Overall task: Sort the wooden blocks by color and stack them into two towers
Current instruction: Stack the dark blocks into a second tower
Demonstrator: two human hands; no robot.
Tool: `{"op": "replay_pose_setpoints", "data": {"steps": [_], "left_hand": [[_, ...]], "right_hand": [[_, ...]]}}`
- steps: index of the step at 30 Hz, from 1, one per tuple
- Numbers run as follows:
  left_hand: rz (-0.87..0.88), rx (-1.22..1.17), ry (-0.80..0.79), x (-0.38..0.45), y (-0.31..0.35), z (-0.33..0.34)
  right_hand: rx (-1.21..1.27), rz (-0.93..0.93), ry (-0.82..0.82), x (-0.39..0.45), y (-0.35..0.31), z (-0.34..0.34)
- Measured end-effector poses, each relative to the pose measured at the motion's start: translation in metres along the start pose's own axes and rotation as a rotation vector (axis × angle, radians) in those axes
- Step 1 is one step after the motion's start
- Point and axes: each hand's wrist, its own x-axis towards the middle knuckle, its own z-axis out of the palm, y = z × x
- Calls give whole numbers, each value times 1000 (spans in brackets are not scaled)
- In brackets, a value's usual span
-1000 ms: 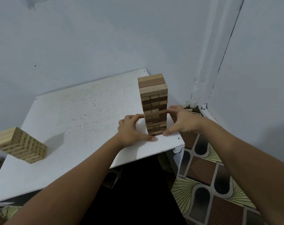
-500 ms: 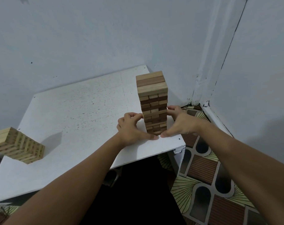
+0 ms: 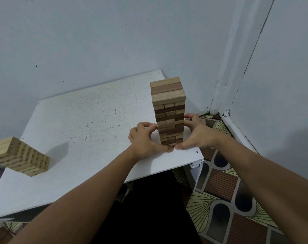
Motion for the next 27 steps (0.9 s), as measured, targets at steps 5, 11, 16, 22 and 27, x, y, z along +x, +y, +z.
{"op": "replay_pose_setpoints", "data": {"steps": [5, 11, 16, 22, 27], "left_hand": [[6, 6, 1, 3, -1, -1], [11, 48, 16, 9, -5, -6], [11, 82, 40, 20, -13, -13], [15, 78, 52, 34, -25, -25], [10, 39, 50, 47, -37, -36]], "right_hand": [[-89, -4, 24, 3, 0, -2], [-146, -29, 49, 9, -9, -3], [-200, -39, 49, 18, -22, -3], [-217, -47, 42, 37, -35, -2], [-244, -58, 34, 57, -44, -2]]}}
